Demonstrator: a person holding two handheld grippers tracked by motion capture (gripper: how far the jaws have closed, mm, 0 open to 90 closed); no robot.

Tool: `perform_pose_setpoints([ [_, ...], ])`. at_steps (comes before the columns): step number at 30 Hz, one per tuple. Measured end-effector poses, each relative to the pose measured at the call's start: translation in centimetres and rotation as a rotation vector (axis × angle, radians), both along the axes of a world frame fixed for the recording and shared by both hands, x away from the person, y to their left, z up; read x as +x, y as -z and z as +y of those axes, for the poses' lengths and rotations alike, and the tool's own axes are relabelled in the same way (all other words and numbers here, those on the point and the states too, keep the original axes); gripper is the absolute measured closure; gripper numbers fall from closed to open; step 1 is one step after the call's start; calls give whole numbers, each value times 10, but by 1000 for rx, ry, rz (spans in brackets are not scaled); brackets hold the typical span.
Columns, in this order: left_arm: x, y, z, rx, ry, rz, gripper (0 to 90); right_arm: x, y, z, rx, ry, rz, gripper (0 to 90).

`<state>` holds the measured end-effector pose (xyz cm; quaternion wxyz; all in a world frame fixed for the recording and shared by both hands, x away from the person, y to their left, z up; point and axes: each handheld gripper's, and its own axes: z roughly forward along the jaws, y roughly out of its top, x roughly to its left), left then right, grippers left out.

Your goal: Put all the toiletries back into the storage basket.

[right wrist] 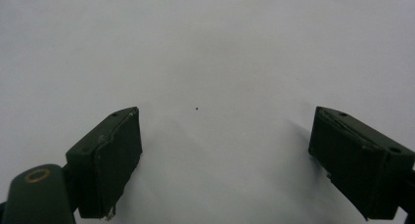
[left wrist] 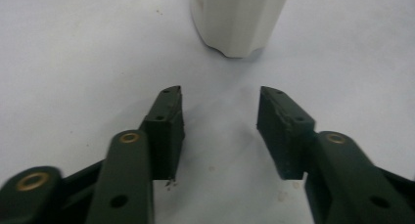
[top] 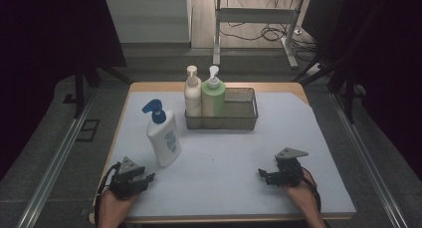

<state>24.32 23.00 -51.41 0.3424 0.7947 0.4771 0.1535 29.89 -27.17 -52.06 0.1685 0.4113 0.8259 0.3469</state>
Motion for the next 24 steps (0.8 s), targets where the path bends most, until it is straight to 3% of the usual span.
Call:
perform_pose_setpoints([
  [13,25,-10,6,2,0,2,883,0,0,1,-4,2,3,116],
  [24,57,-10,1,-55,-3,-4,894,0,0,1,-4,4,0,115],
])
